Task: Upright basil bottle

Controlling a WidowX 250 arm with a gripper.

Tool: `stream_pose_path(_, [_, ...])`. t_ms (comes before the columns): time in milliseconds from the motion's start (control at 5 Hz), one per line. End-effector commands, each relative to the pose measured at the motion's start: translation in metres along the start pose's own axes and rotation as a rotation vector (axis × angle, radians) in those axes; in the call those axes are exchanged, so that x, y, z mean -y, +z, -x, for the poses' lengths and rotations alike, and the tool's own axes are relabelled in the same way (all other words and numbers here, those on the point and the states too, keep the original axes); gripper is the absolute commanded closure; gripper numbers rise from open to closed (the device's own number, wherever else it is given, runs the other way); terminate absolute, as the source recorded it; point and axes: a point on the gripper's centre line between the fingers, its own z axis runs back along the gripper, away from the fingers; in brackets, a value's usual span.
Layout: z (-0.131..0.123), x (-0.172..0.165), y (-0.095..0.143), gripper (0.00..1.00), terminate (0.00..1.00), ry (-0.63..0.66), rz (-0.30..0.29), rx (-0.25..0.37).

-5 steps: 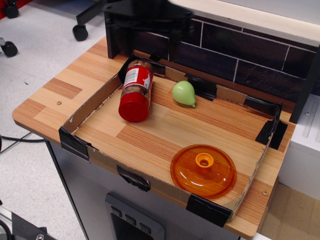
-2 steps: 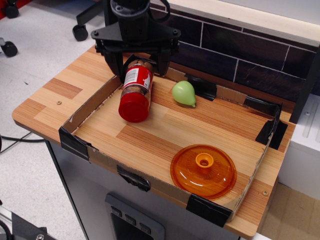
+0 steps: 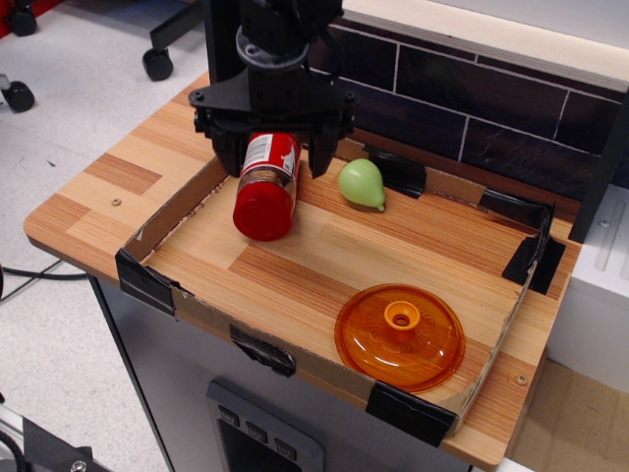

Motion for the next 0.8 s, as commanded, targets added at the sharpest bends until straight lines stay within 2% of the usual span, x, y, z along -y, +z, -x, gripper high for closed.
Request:
stream_pose_path(0, [0.0,-0.004,-0.014,0.0,0.0,0.005,-0.029,0.009])
stream_pose_path(400, [0.006,-0.005,-0.039,0.0,0.0,-0.025,-0.067,0.011])
stream_pose_path(600, [0.01,-0.006,-0.044,0.0,0.0,-0.04,-0.068,0.018])
